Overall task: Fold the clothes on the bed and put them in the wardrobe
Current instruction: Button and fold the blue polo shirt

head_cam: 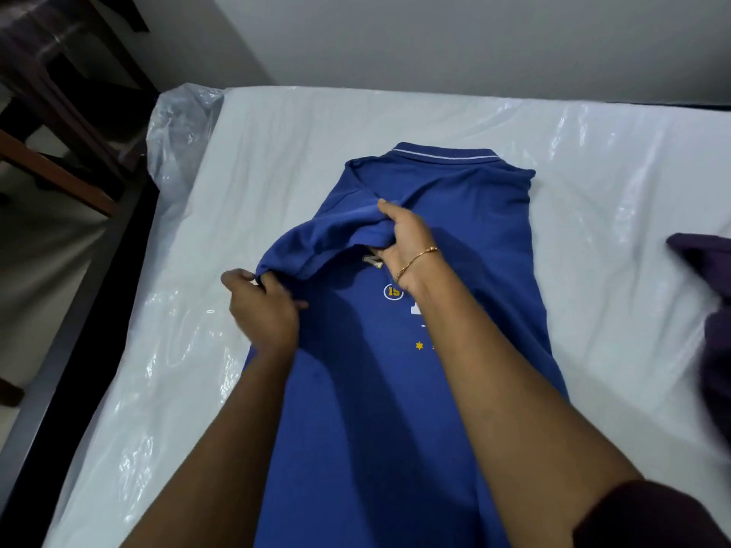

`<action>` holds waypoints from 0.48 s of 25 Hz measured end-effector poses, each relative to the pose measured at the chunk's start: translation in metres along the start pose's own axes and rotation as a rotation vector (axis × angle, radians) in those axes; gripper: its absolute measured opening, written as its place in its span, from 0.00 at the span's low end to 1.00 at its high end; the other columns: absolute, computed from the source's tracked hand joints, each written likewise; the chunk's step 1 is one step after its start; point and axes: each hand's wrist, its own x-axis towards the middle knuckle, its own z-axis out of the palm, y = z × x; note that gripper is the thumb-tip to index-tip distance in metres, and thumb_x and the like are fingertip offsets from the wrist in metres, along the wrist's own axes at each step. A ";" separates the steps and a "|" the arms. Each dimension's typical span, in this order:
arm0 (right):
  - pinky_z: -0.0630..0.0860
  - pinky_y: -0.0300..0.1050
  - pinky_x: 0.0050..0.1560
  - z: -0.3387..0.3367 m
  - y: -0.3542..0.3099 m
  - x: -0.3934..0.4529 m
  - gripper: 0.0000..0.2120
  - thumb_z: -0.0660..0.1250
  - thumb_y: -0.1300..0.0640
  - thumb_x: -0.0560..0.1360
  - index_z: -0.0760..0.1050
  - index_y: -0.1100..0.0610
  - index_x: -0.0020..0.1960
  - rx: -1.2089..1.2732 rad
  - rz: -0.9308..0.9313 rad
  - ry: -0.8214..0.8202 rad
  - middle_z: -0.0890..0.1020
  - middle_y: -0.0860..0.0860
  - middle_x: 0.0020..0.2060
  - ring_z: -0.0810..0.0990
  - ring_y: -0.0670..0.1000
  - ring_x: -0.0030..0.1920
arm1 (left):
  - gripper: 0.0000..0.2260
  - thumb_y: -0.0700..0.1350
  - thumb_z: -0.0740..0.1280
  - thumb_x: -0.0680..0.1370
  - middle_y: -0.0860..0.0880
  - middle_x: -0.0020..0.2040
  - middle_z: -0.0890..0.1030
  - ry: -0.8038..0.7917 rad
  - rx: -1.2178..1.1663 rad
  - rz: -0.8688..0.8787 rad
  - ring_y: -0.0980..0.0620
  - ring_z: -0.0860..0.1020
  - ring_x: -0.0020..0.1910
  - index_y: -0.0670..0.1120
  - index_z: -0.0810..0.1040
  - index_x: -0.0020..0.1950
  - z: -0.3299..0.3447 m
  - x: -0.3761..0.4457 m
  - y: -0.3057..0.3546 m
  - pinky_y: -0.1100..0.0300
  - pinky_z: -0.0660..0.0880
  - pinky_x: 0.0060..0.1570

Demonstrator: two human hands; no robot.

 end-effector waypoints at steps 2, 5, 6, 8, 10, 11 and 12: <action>0.80 0.47 0.41 -0.020 -0.003 0.008 0.15 0.74 0.58 0.92 0.82 0.51 0.47 -0.052 0.040 0.071 0.85 0.50 0.40 0.84 0.53 0.35 | 0.13 0.53 0.56 0.87 0.39 0.45 0.82 -0.041 -0.365 -0.282 0.40 0.85 0.37 0.44 0.67 0.61 0.013 -0.019 0.008 0.51 0.81 0.37; 0.77 0.46 0.43 -0.045 0.008 0.027 0.20 0.76 0.62 0.89 0.79 0.52 0.40 -0.089 0.020 0.158 0.81 0.47 0.36 0.79 0.51 0.36 | 0.28 0.65 0.58 0.84 0.38 0.54 0.85 -0.175 -0.556 -0.567 0.43 0.87 0.47 0.43 0.70 0.71 0.028 -0.026 0.000 0.51 0.84 0.52; 0.80 0.46 0.44 -0.047 0.010 0.035 0.19 0.76 0.63 0.89 0.81 0.53 0.39 -0.062 0.014 0.162 0.84 0.47 0.34 0.82 0.50 0.35 | 0.30 0.66 0.61 0.83 0.38 0.55 0.85 -0.223 -0.562 -0.621 0.43 0.87 0.49 0.44 0.71 0.72 0.031 -0.024 -0.003 0.50 0.84 0.55; 0.87 0.48 0.45 -0.041 0.006 0.048 0.16 0.75 0.63 0.89 0.87 0.54 0.43 0.028 -0.006 0.138 0.90 0.48 0.34 0.88 0.51 0.37 | 0.31 0.67 0.67 0.79 0.41 0.57 0.85 -0.318 -0.545 -0.668 0.44 0.86 0.53 0.44 0.74 0.70 0.035 -0.014 -0.007 0.49 0.82 0.59; 0.89 0.50 0.48 -0.032 0.003 0.058 0.14 0.74 0.60 0.90 0.88 0.55 0.46 0.099 0.004 0.086 0.93 0.50 0.36 0.91 0.54 0.40 | 0.26 0.65 0.70 0.78 0.43 0.56 0.84 -0.367 -0.499 -0.639 0.46 0.87 0.53 0.46 0.76 0.65 0.039 -0.005 -0.007 0.50 0.83 0.59; 0.90 0.50 0.48 -0.026 0.002 0.063 0.14 0.72 0.58 0.91 0.88 0.56 0.47 0.140 0.004 0.040 0.93 0.52 0.37 0.92 0.55 0.41 | 0.22 0.62 0.72 0.79 0.45 0.53 0.84 -0.368 -0.470 -0.612 0.48 0.87 0.51 0.46 0.77 0.62 0.041 -0.001 -0.008 0.52 0.83 0.56; 0.91 0.49 0.47 -0.022 -0.001 0.068 0.15 0.71 0.57 0.92 0.89 0.57 0.49 0.201 0.004 -0.014 0.94 0.53 0.39 0.92 0.56 0.42 | 0.16 0.57 0.72 0.80 0.48 0.49 0.84 -0.363 -0.468 -0.598 0.49 0.87 0.48 0.46 0.79 0.57 0.043 0.001 -0.008 0.54 0.84 0.53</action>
